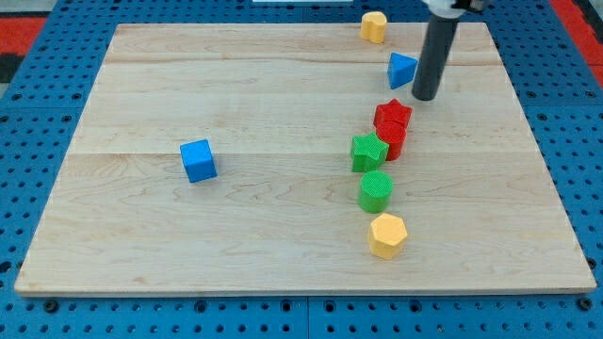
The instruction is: Push the blue cube closer to the blue triangle
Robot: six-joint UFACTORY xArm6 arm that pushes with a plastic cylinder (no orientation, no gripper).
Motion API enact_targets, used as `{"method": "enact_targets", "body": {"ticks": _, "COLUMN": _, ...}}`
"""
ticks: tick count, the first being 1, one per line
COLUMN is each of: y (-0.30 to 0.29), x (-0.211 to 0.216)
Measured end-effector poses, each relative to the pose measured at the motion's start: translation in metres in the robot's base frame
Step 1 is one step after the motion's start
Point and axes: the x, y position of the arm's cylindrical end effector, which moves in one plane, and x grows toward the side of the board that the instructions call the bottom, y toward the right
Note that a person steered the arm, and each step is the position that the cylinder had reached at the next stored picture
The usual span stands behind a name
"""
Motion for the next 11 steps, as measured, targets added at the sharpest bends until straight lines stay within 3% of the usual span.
{"method": "enact_targets", "body": {"ticks": 2, "y": 0.006, "x": -0.046}}
{"method": "enact_targets", "body": {"ticks": 4, "y": -0.050, "x": -0.049}}
{"method": "enact_targets", "body": {"ticks": 6, "y": -0.075, "x": 0.006}}
{"method": "enact_targets", "body": {"ticks": 7, "y": -0.140, "x": 0.020}}
{"method": "enact_targets", "body": {"ticks": 9, "y": -0.237, "x": 0.142}}
{"method": "enact_targets", "body": {"ticks": 10, "y": -0.288, "x": 0.166}}
{"method": "enact_targets", "body": {"ticks": 11, "y": -0.327, "x": 0.116}}
